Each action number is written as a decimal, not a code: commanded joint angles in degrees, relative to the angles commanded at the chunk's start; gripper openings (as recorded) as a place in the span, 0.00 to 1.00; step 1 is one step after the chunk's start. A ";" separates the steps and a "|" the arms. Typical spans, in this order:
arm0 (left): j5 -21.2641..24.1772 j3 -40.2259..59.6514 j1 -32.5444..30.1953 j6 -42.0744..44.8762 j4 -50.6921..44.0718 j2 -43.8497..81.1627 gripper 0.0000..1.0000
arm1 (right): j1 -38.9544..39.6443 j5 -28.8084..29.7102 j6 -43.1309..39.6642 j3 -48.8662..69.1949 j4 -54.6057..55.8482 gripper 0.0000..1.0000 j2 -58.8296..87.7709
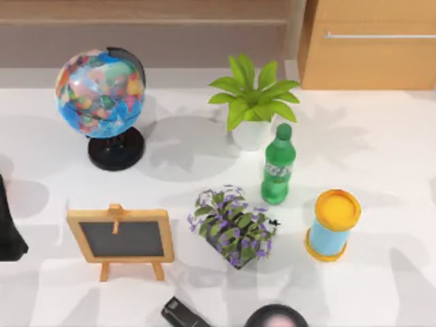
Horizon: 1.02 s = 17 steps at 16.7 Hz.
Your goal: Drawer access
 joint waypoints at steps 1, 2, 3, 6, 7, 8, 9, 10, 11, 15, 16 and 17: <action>0.00 0.00 0.00 0.00 0.00 0.00 1.00 | -1.83 -1.75 0.01 1.28 1.38 1.00 2.63; 0.00 0.00 0.00 0.00 0.00 0.00 1.00 | -3.33 -3.18 0.00 2.32 2.52 1.00 4.64; 0.00 0.00 0.00 0.00 0.00 0.00 1.00 | -4.47 -4.25 0.00 3.11 3.37 1.00 6.06; 0.00 0.00 0.00 0.00 0.00 0.00 1.00 | -5.43 -5.19 -0.02 3.80 4.12 1.00 7.13; 0.00 0.00 0.00 0.00 0.00 0.00 1.00 | -5.43 -5.19 -0.02 3.80 4.12 1.00 7.13; 0.00 0.00 0.00 0.00 0.00 0.00 1.00 | -5.43 -5.19 -0.02 3.80 4.12 1.00 7.13; 0.00 0.00 0.00 0.00 0.00 0.00 1.00 | -5.23 -5.05 -0.03 3.56 3.99 1.00 6.94; 0.00 0.00 0.00 0.00 0.00 0.00 1.00 | -5.20 -5.03 -0.08 3.59 4.03 1.00 6.98; 0.00 0.00 0.00 0.00 0.00 0.00 1.00 | -4.87 -4.72 -0.62 3.85 4.44 1.00 7.55; 0.00 0.00 0.00 0.00 0.00 0.00 1.00 | -0.72 -0.58 -8.24 7.23 9.71 1.00 15.35; 0.00 0.00 0.00 0.00 0.00 0.00 1.00 | 0.89 1.04 -11.51 8.59 11.79 1.00 18.69; 0.00 0.00 0.00 0.00 0.00 0.00 1.00 | 2.68 2.86 -15.28 10.13 14.14 1.00 22.56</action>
